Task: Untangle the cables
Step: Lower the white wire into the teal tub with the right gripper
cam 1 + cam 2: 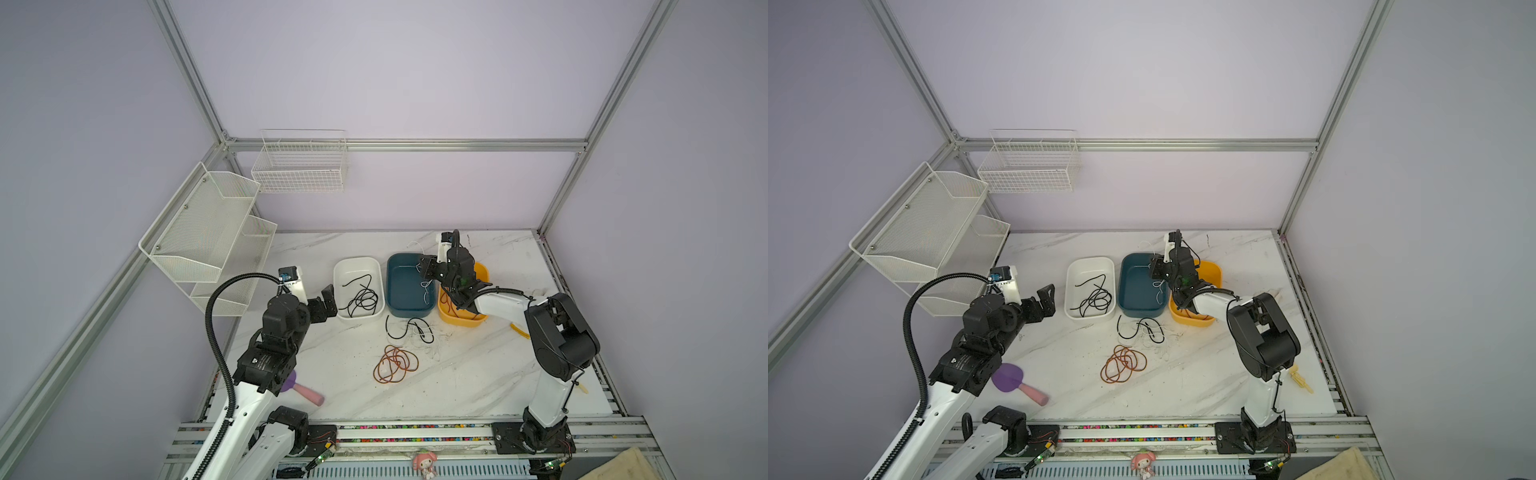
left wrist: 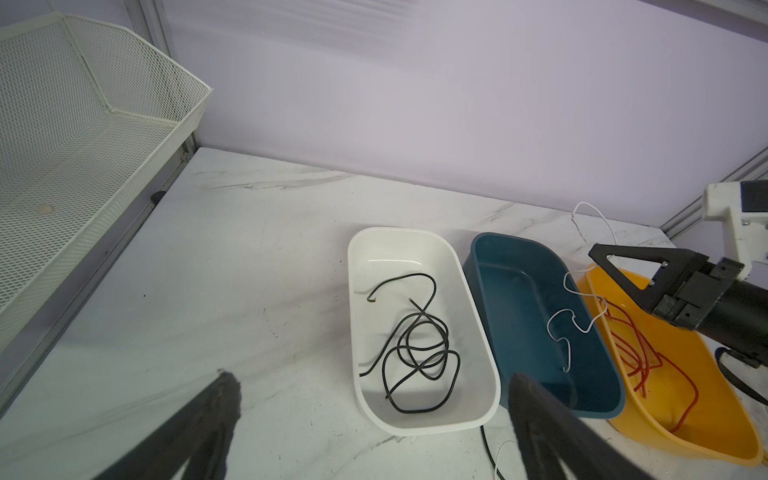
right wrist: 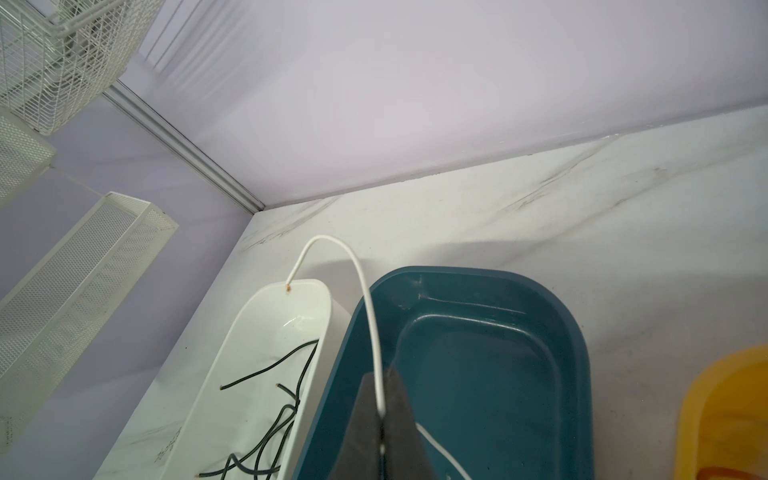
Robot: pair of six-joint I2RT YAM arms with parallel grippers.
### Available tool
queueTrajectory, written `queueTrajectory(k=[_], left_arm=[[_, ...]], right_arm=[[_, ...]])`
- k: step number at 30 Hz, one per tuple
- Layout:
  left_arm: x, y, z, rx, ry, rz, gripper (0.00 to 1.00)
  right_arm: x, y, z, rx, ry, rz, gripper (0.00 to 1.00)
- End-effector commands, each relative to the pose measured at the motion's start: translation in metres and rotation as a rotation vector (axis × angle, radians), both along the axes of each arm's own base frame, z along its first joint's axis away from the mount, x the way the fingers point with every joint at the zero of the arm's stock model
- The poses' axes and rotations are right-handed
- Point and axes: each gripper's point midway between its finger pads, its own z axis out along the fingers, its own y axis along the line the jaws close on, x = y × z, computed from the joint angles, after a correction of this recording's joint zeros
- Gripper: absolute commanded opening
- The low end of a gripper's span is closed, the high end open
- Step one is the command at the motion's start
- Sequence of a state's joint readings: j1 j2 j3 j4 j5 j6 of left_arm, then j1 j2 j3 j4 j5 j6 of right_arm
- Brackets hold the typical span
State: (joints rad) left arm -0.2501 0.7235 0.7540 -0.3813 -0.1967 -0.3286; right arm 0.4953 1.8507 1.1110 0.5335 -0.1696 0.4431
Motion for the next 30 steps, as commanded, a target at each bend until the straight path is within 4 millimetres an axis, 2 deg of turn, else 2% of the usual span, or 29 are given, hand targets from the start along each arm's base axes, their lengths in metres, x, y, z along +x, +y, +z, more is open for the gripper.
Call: queueTrajectory(k=[1,9,18,23,30], left_arm=[[0.002,-0.005,-0.007,0.007,-0.005,-0.023,1.0],[0.001,-0.004,-0.007,0.009,-0.005,-0.018,1.0],[0.003,-0.006,-0.008,0.007,0.005,-0.031,1.0],[0.003,-0.008,-0.009,0.004,0.011,-0.039,1.0],[0.003,-0.009,-0.01,0.005,0.019,-0.044,1.0]], right_arm=[[0.007,0.009,0.018,0.066,-0.044,0.032,0.0],[0.007,0.02,-0.003,0.097,0.016,0.078,0.0],[0.004,0.018,-0.025,0.081,0.072,0.054,0.0],[-0.002,0.025,-0.022,0.063,0.055,0.063,0.0],[-0.004,0.026,-0.04,0.038,0.106,0.045,0.0]])
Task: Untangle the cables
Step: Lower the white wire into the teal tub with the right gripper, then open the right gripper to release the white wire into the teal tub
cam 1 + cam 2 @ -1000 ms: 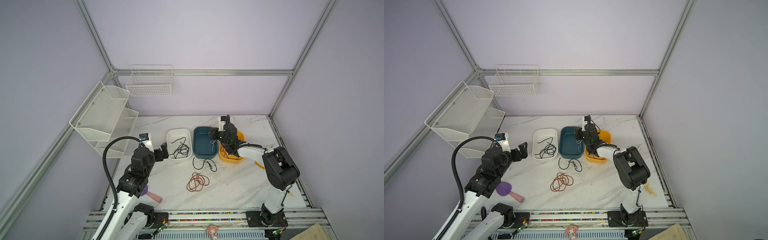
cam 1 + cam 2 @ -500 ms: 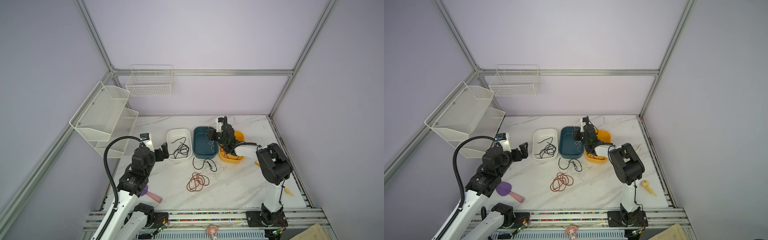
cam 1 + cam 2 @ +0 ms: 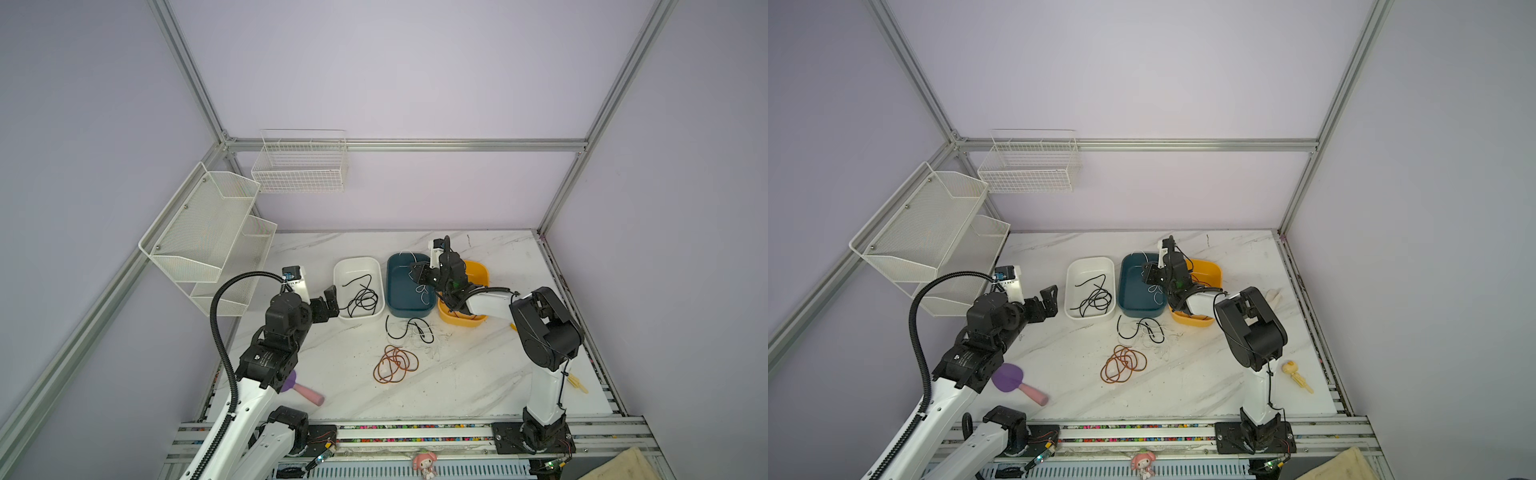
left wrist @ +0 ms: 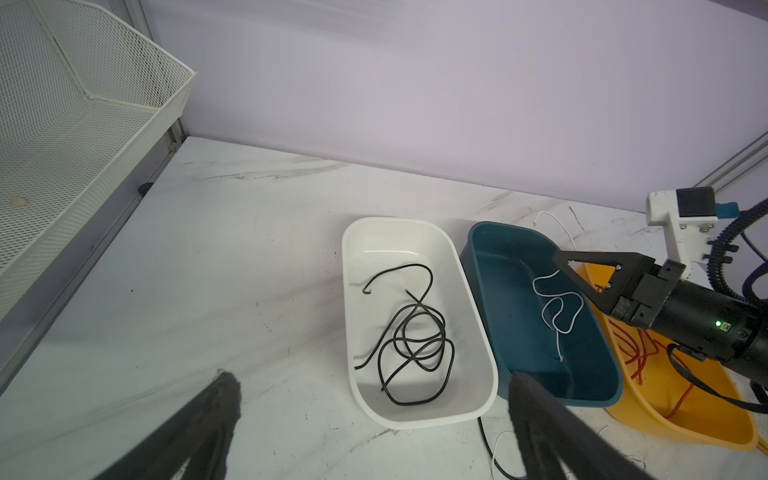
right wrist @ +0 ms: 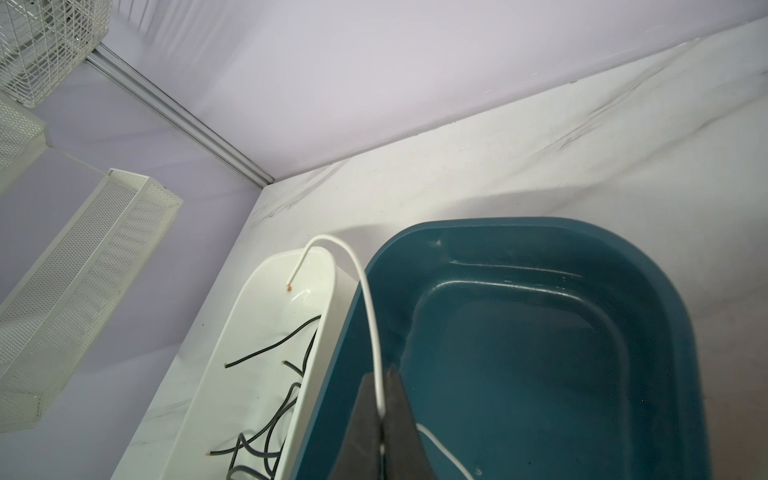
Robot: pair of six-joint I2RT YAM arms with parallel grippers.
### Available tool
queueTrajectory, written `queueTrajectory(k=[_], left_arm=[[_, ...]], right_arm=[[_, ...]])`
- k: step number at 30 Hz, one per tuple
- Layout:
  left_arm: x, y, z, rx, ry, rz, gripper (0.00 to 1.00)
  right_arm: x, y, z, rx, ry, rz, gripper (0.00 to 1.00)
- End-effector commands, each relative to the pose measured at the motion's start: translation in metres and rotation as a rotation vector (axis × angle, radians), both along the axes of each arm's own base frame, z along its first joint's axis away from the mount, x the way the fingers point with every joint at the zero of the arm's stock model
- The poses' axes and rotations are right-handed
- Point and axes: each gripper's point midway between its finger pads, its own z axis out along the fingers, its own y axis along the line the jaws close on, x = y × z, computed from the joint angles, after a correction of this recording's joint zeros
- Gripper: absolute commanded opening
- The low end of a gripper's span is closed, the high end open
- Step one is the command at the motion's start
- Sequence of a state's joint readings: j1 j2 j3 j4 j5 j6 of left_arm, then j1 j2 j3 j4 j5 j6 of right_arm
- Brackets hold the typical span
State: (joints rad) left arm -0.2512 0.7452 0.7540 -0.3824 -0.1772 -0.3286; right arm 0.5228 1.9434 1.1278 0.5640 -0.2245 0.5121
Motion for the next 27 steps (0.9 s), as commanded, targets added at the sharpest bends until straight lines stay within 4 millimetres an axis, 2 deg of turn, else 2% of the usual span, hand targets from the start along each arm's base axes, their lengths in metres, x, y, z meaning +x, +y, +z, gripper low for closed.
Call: queueTrajectory(k=[1,4,12,27], left_arm=[[0.0,-0.005,-0.004,0.004,-0.006,-0.024,1.0],[0.001,-0.005,-0.004,0.005,-0.003,-0.026,1.0],[0.002,-0.007,-0.006,0.002,0.006,-0.034,1.0],[0.003,-0.009,-0.009,0.001,0.023,-0.041,1.0]], right_arm=[[0.001,0.001,-0.01,-0.008,0.029,-0.016,0.0],[0.0,0.0,-0.019,-0.019,0.057,-0.023,0.02],[-0.008,0.001,-0.024,-0.04,0.101,-0.038,0.09],[-0.019,-0.001,-0.01,-0.063,0.101,-0.055,0.21]])
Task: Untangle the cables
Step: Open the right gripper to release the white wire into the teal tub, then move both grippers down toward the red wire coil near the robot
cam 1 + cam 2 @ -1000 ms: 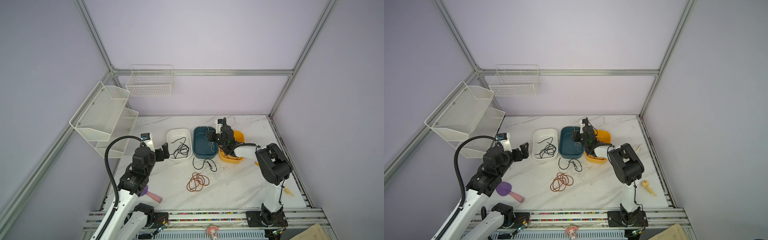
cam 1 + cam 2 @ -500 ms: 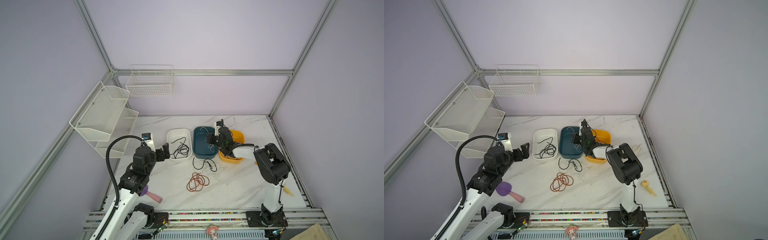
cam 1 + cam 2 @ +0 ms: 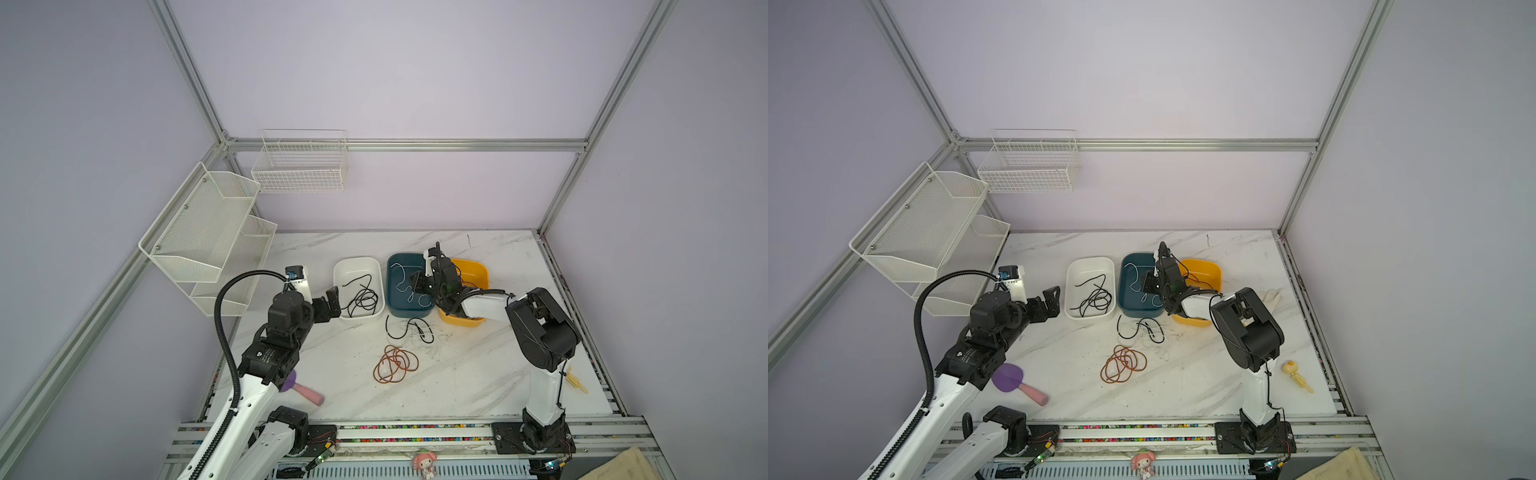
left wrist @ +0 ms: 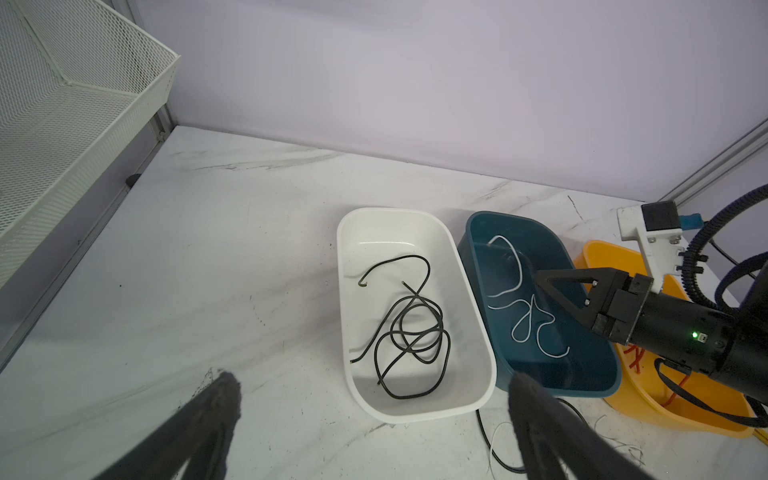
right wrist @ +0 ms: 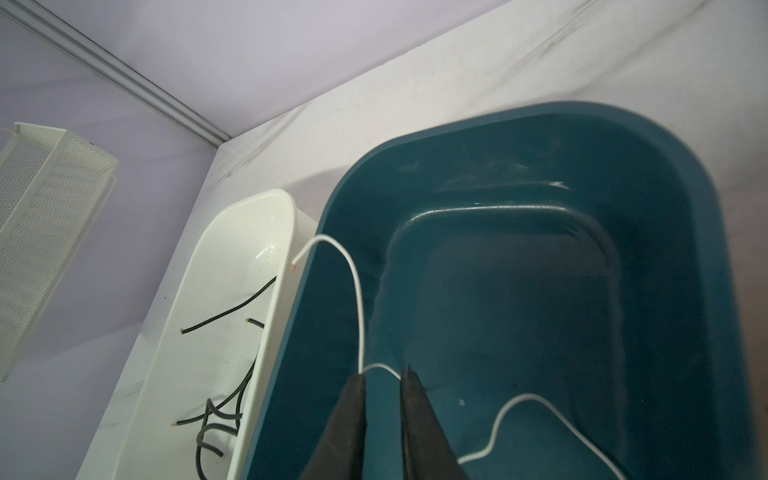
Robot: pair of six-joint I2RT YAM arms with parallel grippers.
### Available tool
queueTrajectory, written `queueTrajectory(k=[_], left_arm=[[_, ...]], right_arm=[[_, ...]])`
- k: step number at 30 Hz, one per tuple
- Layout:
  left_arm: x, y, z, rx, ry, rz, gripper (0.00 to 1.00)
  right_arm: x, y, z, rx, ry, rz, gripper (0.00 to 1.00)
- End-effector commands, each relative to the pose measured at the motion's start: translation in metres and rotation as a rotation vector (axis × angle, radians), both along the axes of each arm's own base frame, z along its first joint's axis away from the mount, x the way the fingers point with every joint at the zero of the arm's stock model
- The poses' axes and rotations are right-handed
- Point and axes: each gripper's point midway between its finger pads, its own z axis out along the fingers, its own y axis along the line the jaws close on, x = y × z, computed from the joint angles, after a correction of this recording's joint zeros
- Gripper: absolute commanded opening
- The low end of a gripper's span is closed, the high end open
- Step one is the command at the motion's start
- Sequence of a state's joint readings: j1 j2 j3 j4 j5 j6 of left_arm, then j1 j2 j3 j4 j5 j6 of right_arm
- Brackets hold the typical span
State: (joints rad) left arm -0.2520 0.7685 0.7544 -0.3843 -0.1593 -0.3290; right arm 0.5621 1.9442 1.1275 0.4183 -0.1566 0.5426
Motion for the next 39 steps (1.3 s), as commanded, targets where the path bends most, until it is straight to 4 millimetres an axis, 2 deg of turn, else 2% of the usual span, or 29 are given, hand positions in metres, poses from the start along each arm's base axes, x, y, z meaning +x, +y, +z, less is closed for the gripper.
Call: queueTrajectory(k=[1,9,12,20,25,28,34,39], left_arm=[[0.0,-0.005,-0.002,0.001,-0.003,-0.024,1.0],[0.0,-0.006,-0.004,0.004,0.012,-0.028,1.0],[0.002,-0.007,-0.005,0.005,0.02,-0.031,1.0],[0.002,-0.008,-0.007,0.006,0.034,-0.036,1.0],[0.003,-0.009,-0.008,0.005,0.039,-0.04,1.0],[0.003,-0.009,-0.008,0.003,0.038,-0.041,1.0],[0.003,-0.011,-0.008,0.005,0.047,-0.05,1.0],[0.002,-0.016,-0.006,-0.011,0.085,-0.072,1.0]], right_arm=[[-0.002,-0.003,0.026,0.016,-0.031,-0.021,0.22],[-0.012,-0.006,0.053,0.037,-0.074,-0.024,0.27],[-0.02,0.002,0.064,0.034,-0.122,0.016,0.29],[-0.02,0.019,0.04,0.009,-0.087,0.063,0.3],[-0.009,0.03,0.016,-0.016,-0.036,0.077,0.31],[-0.006,0.03,0.009,-0.02,-0.028,0.063,0.3],[-0.016,0.025,0.033,-0.022,-0.075,0.069,0.3],[-0.048,0.019,0.046,-0.023,-0.089,0.102,0.31]])
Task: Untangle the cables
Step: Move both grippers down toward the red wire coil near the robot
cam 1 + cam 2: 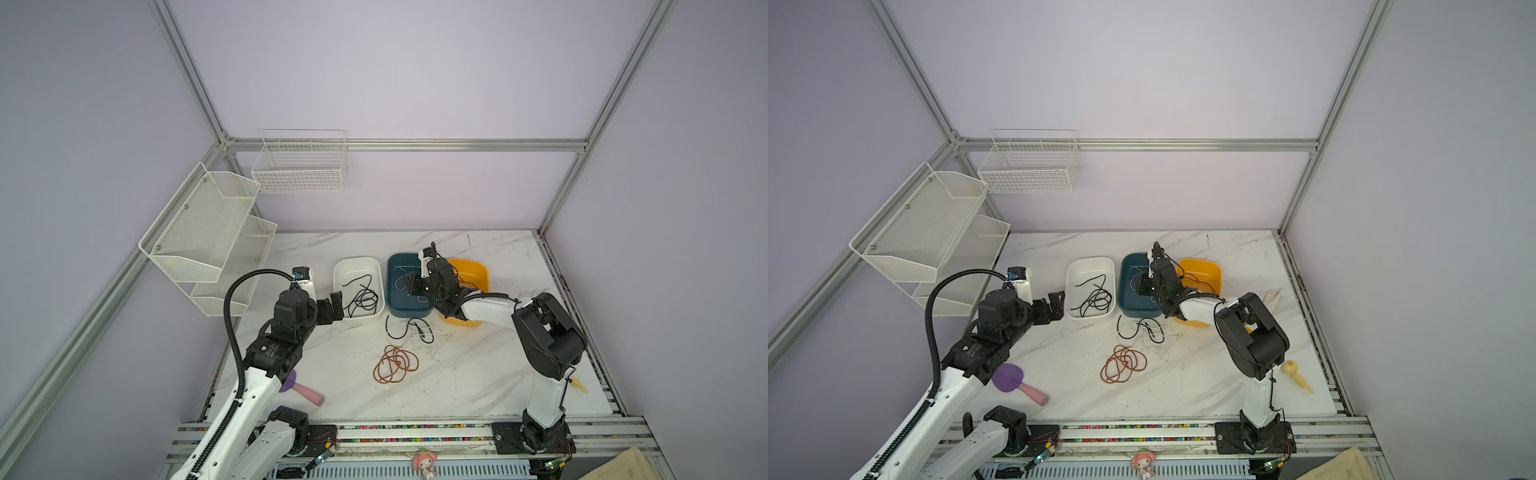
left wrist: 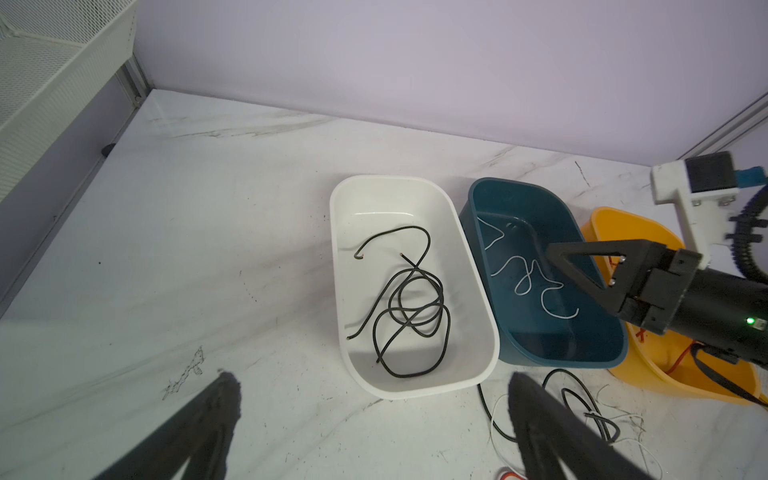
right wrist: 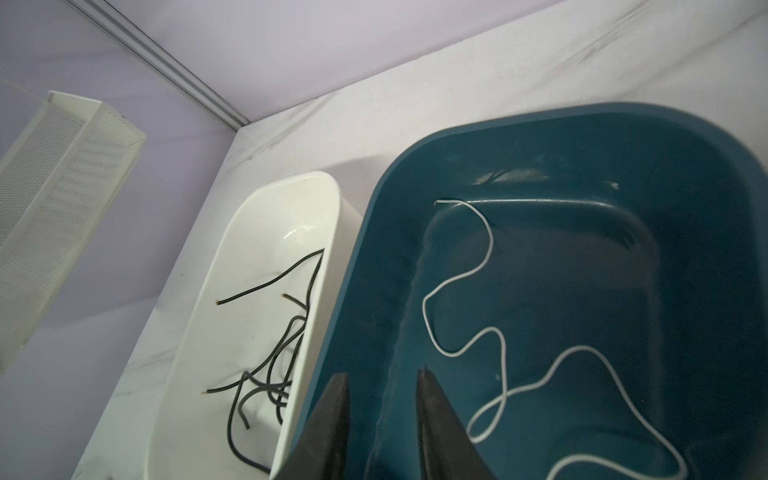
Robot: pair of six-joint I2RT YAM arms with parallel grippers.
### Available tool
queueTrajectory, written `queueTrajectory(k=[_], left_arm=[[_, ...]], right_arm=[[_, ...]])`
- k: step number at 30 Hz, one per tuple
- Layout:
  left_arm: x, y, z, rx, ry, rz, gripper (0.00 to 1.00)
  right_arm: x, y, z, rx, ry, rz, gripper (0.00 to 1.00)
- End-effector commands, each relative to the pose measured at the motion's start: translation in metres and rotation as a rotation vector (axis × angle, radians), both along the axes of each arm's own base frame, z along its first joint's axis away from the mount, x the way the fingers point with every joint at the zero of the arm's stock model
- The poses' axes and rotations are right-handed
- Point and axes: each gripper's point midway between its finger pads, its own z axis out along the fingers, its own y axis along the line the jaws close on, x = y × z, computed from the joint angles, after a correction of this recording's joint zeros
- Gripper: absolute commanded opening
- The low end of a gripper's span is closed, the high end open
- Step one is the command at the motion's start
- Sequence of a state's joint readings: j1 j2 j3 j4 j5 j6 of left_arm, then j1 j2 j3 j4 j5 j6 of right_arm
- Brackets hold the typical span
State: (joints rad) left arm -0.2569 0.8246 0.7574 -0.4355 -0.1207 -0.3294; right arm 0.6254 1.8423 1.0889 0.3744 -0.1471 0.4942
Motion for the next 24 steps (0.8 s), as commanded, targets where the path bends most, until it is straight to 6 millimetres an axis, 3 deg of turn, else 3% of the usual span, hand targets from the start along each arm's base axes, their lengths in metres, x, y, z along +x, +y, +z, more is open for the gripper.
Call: queueTrajectory(k=[1,6,11,17,24], left_arm=[[0.001,-0.01,0.018,-0.036,0.0,-0.032,1.0],[-0.007,-0.035,-0.007,-0.124,0.149,-0.091,1.0],[-0.029,-0.059,-0.037,-0.212,0.282,-0.124,1.0],[-0.054,-0.096,-0.06,-0.253,0.354,-0.187,1.0],[-0.073,-0.132,-0.098,-0.242,0.476,-0.263,1.0]], right_arm=[[-0.026,0.001,0.021,-0.004,-0.043,0.039,0.31],[-0.073,-0.001,0.022,-0.051,-0.054,0.108,0.31],[-0.109,-0.019,0.026,-0.095,-0.078,0.113,0.32],[-0.128,-0.038,0.032,-0.074,-0.102,0.099,0.32],[-0.135,-0.049,0.008,-0.118,-0.066,0.082,0.32]])
